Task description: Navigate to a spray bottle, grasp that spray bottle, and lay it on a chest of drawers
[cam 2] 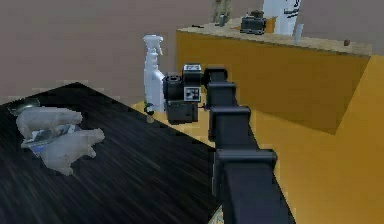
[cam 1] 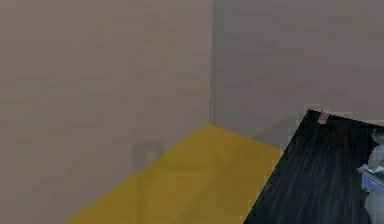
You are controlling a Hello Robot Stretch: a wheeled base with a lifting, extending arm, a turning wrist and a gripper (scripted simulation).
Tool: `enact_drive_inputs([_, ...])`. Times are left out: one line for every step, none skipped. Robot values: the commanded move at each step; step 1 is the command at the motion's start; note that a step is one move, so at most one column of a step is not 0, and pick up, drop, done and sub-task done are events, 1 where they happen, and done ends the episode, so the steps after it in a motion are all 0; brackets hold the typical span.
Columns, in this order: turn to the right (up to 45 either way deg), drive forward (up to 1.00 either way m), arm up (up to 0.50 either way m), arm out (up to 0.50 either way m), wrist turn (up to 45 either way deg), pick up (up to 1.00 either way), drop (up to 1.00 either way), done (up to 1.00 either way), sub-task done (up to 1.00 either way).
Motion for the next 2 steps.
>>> enact_drive_inputs([0.0, 0.00, 0.00, 0.00, -45.0, 0.00, 0.00, 0.00, 0.00])
enact_drive_inputs([0.0, 0.00, 0.00, 0.00, -45.0, 0.00, 0.00, 0.00, 0.00])
